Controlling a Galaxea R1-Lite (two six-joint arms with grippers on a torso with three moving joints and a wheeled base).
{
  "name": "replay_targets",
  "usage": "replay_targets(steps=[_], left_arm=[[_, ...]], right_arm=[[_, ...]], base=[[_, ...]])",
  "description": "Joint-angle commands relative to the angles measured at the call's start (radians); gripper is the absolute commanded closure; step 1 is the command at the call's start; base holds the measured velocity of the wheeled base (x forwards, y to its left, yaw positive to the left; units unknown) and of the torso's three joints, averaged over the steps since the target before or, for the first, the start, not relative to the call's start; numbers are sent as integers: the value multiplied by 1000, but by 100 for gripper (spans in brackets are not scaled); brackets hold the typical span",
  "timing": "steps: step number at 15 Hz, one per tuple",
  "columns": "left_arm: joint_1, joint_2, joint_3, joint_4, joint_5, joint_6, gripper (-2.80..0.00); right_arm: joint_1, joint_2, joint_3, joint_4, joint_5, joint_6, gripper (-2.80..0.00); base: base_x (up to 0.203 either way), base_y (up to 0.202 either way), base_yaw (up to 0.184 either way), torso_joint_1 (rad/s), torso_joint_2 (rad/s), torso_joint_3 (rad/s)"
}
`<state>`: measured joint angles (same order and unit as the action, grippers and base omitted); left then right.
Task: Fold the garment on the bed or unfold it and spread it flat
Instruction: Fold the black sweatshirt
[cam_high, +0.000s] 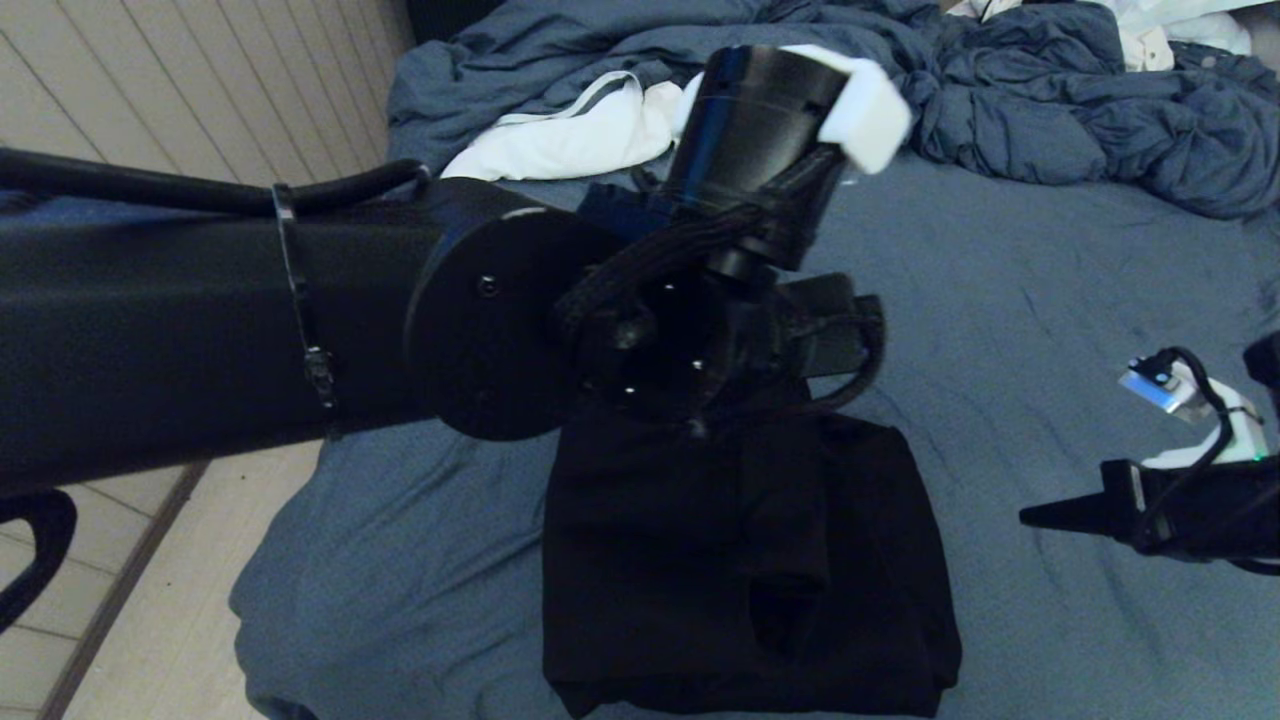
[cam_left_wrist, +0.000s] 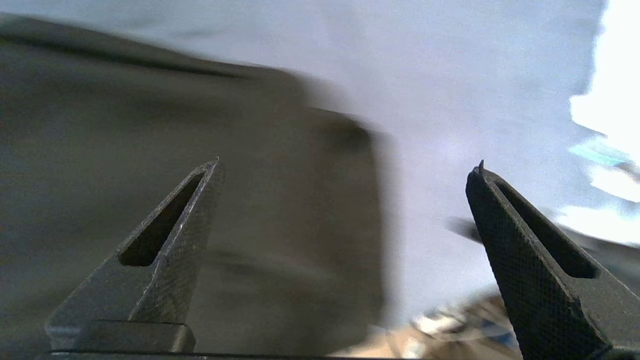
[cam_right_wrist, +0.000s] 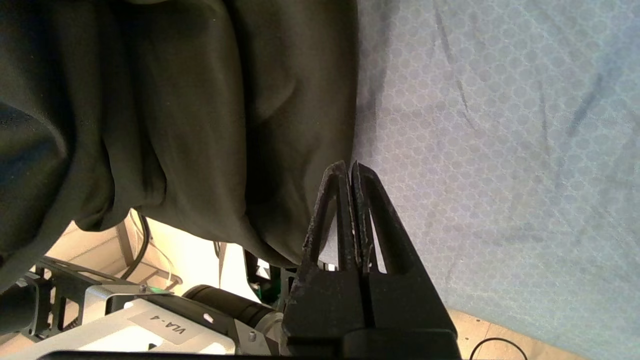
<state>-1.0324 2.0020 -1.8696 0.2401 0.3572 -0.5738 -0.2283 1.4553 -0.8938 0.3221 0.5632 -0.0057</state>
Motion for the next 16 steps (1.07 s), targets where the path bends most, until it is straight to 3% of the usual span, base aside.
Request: replay_targets(steps=[1,2,4,7,10,13,16], left_arm=[[77,-59,82,5,-3,-7,-280],[111,-98,127,7,-9,-10,-280],[158,-171,182,8,-15,-11,0],[190,-246,253,10,-12,-10,0],[208,-268,416,-7,-15,-15,0],[236,-234,600,-176,-34,-17,0],[287,-165,637,-238,-43,-11,0]], right_arm=[[2,-2,2,2,4,0,0],[3,3,3,2,4,1,0],[6,3,6,0,6,3,0],[12,7,10,-18,6,7,0],[13,5,-1,-18,6,7,0],[17,-1,-28,-18,6,8,0],[21,-4,-31,-18,6,9,0]], base=[[0,0,0,0,0,0],[0,0,0,0,0,0],[0,0,0,0,0,0],[0,0,0,0,0,0],[0,0,0,0,0,0],[0,0,0,0,0,0],[0,0,0,0,0,0]])
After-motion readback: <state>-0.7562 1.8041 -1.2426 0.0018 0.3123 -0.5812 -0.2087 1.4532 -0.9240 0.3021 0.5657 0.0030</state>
